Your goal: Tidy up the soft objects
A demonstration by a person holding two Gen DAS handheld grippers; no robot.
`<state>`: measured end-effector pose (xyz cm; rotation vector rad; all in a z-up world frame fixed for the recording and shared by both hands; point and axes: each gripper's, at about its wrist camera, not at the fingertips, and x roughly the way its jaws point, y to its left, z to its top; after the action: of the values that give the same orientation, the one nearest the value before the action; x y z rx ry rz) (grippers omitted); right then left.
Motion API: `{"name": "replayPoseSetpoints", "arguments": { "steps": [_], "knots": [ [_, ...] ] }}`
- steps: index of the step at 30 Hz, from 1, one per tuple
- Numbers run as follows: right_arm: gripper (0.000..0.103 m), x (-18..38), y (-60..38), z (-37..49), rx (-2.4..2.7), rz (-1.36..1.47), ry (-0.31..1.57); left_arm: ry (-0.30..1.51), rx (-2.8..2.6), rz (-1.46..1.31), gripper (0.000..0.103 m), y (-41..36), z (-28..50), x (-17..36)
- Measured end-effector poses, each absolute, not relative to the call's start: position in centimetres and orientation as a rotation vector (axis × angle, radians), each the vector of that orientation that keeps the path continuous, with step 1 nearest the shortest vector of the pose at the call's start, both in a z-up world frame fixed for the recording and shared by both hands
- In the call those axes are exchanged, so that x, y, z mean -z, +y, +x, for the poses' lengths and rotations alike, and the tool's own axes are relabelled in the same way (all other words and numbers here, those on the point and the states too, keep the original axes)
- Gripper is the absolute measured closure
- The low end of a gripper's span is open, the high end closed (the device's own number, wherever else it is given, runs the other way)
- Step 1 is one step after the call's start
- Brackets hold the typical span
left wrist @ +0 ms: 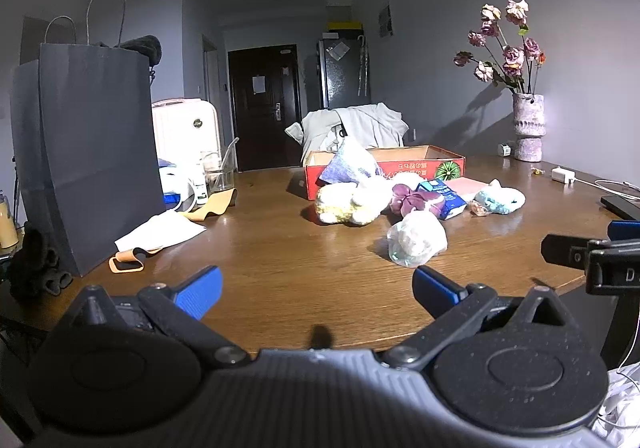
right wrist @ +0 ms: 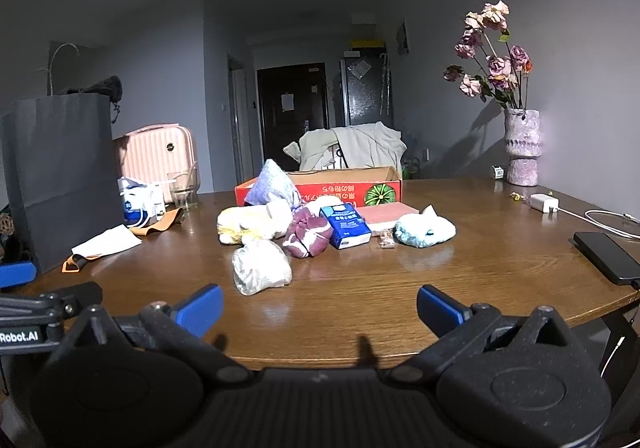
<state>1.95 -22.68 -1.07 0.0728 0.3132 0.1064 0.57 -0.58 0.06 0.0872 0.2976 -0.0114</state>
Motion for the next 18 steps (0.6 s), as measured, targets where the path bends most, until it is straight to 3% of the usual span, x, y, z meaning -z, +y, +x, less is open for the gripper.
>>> {"name": "replayPoseSetpoints", "arguments": {
  "steps": [18],
  "knots": [
    [0.000, 1.37, -22.96, 2.06, -0.111, 0.089, 0.315, 0.299, 0.017, 0.090, 0.000, -0.58, 0.45, -0.10]
  ]
}}
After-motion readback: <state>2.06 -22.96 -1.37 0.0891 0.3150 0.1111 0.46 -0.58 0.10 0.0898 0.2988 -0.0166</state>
